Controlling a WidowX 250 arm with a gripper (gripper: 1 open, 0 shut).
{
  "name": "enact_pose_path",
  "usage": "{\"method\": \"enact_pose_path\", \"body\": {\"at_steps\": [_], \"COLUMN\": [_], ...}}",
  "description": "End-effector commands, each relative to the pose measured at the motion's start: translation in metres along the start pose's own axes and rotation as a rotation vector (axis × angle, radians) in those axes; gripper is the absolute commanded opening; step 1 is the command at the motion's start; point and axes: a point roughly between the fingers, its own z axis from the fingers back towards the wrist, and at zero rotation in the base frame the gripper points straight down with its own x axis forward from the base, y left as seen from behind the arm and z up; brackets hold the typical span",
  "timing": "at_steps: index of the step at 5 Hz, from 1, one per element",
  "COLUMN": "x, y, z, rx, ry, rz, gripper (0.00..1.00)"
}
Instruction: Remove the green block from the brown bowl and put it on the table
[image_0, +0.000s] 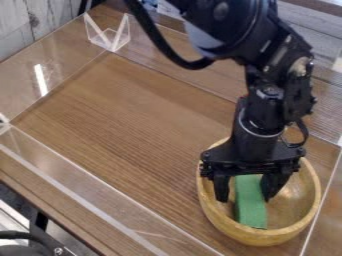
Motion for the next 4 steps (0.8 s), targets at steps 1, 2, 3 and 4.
{"method": "enact_pose_path", "body": {"at_steps": [1,2,3,4], "x": [0.002,-0.001,0.003,0.011], "y": [-0.005,-0.006,0.001,0.001], "z": [0.003,-0.001,-0.001,0.009], "rx": [-0.024,-0.015,-0.015,-0.026], "ry": [-0.031,-0.044,-0.046,-0.056], "rz": [0.069,0.107,0.095,0.057], "gripper": [1.0,1.0,0.0,0.0]}}
